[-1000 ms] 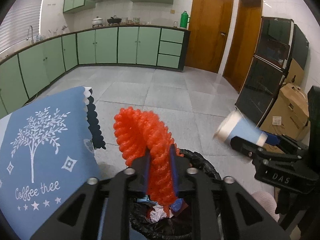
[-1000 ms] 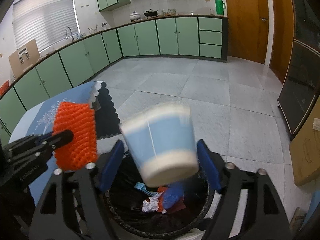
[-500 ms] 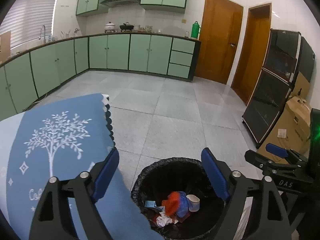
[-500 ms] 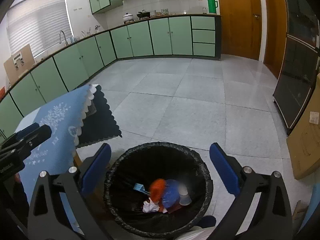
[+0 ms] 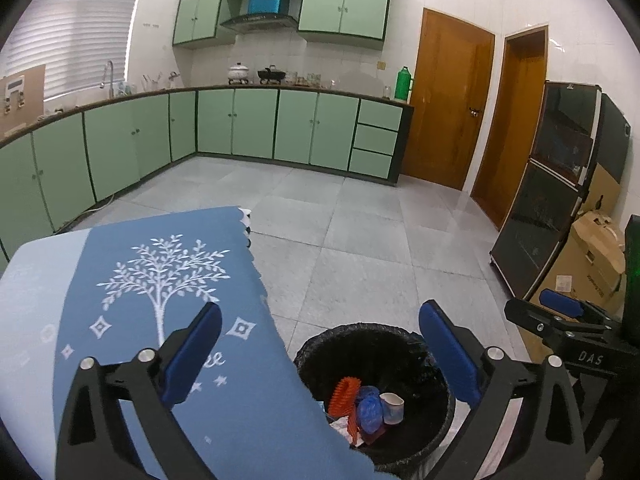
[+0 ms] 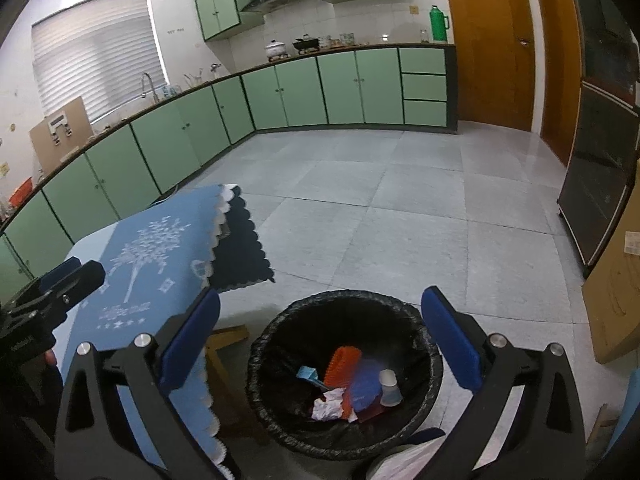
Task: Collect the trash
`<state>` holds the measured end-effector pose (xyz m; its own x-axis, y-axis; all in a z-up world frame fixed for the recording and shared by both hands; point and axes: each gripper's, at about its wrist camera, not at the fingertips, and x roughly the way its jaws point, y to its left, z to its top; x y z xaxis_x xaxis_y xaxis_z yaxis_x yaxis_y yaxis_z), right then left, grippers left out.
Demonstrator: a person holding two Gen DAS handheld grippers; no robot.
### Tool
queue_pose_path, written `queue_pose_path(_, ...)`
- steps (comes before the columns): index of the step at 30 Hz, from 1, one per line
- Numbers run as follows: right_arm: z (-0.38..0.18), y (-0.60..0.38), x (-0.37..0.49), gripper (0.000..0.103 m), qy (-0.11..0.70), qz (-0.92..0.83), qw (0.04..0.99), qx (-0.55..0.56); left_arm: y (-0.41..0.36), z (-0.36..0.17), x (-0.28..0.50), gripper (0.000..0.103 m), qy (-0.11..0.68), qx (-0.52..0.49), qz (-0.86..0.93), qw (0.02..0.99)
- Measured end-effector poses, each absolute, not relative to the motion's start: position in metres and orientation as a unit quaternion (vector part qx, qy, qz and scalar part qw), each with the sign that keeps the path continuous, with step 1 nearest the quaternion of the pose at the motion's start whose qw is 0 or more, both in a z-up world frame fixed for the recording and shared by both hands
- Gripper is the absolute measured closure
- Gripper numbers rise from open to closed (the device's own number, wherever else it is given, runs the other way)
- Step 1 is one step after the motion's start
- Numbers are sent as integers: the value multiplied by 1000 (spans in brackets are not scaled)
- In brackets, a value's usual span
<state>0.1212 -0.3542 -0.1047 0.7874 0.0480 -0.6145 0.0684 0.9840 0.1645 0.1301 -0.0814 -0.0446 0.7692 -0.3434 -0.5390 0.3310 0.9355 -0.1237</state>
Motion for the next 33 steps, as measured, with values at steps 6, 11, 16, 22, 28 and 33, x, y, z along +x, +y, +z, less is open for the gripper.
queue_pose_path(6, -86, -341, 100, 5, 320, 16, 943, 86, -69, -35, 110, 6, 284, -14, -163, 945)
queue_pose_path(11, -72, -329, 80, 5, 310, 27, 947, 73, -62, -29, 94, 6, 281, -7, -153, 947)
queue_pose_path(16, -61, -317, 65, 5, 301, 30, 951, 60, -55, -26, 78, 6, 281, 1, -147, 949)
queue_pose_path(22, -55, -304, 55, 5, 292, 33, 955, 45, -48, -18, 64, 6, 273, 2, -140, 952)
queue_pose_path(28, -51, -298, 48, 5, 289, 37, 956, 45, -43, -12, 52, 6, 264, 5, -140, 954)
queue_pose_path(33, -44, -294, 43, 5, 280, 43, 958, 43, -39, -9, 46, 6, 262, 4, -142, 955)
